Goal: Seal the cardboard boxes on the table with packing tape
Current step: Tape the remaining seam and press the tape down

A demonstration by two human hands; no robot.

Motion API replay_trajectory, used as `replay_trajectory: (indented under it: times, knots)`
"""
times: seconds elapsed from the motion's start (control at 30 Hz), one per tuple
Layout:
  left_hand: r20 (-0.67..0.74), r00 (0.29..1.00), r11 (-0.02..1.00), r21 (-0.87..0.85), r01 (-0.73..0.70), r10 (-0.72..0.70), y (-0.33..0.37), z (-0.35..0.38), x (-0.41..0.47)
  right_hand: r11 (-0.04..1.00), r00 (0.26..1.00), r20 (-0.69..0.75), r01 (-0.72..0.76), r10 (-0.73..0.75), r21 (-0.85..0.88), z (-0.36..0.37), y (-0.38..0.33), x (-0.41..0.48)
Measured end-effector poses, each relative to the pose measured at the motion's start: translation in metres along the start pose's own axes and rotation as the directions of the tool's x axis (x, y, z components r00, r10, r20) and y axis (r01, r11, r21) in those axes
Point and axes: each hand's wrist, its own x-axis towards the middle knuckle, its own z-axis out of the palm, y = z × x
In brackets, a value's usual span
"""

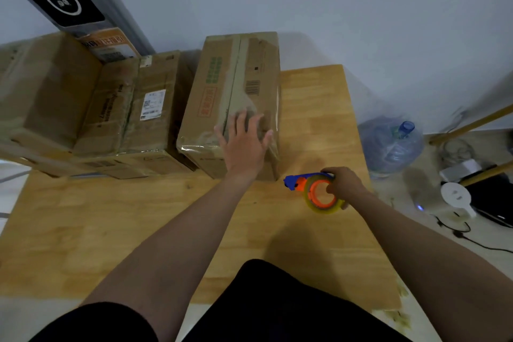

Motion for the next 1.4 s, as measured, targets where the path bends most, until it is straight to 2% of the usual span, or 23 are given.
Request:
replay_trajectory:
  times: [0.1, 0.23, 0.33, 0.57, 0.63, 0.7, 0.77, 0.83, 0.93, 1.03, 1.1, 1.23, 1.4]
  knots:
    - [0.03, 1.0, 0.998, -0.069, 0.003, -0.001, -0.003, -0.006, 0.001, 1.0, 0.999, 0.05, 0.019, -0.019, 0.002, 0.013, -0.008, 0.003]
    - [-0.046, 0.994, 0.935, -0.338, -0.106, 0.096, -0.021, -0.02, -0.005, 0.998, 0.999, 0.005, 0.04, -0.04, -0.051, 0.023, -0.014, 0.007]
    - [-0.03, 0.989, 0.898, -0.416, -0.143, 0.144, -0.048, -0.037, -0.012, 0.998, 0.999, -0.022, 0.044, -0.046, -0.05, 0.016, -0.026, 0.005]
    - [-0.058, 0.97, 0.896, -0.372, -0.242, 0.238, -0.122, -0.061, -0.019, 0.979, 0.944, -0.258, 0.195, -0.204, -0.061, -0.001, -0.095, -0.024]
    - [-0.098, 0.954, 0.884, -0.359, -0.301, 0.285, -0.135, -0.068, -0.021, 0.953, 0.891, -0.34, 0.272, -0.302, -0.133, -0.005, -0.121, -0.036]
    - [-0.094, 0.944, 0.88, -0.343, -0.329, 0.316, -0.142, -0.079, -0.024, 0.884, 0.807, -0.379, 0.352, -0.453, -0.308, -0.006, -0.147, -0.049]
    - [0.04, 0.948, 0.899, -0.335, -0.284, 0.314, -0.148, -0.087, -0.025, 0.794, 0.723, -0.359, 0.437, -0.59, -0.422, -0.002, -0.172, -0.06]
    - [0.191, 0.93, 0.917, -0.314, -0.245, 0.314, -0.153, -0.088, -0.024, 0.728, 0.688, -0.296, 0.499, -0.662, -0.47, 0.009, -0.196, -0.069]
    - [0.265, 0.889, 0.913, -0.275, -0.3, 0.372, -0.156, -0.087, -0.018, 0.659, 0.686, -0.168, 0.556, -0.708, -0.507, 0.035, -0.225, -0.073]
    - [0.288, 0.873, 0.909, -0.264, -0.323, 0.394, -0.157, -0.088, -0.018, 0.664, 0.702, -0.115, 0.588, -0.702, -0.462, 0.06, -0.248, -0.074]
    - [0.292, 0.876, 0.914, -0.253, -0.317, 0.385, -0.157, -0.089, -0.019, 0.679, 0.717, -0.131, 0.564, -0.685, -0.47, 0.072, -0.256, -0.073]
    - [0.302, 0.869, 0.918, -0.2, -0.344, 0.391, -0.157, -0.085, -0.019, 0.667, 0.7, -0.18, 0.521, -0.691, -0.532, 0.08, -0.247, -0.07]
    - [0.265, 0.894, 0.923, -0.236, -0.304, 0.362, -0.161, -0.08, -0.019, 0.715, 0.722, -0.254, 0.448, -0.643, -0.538, 0.081, -0.228, -0.07]
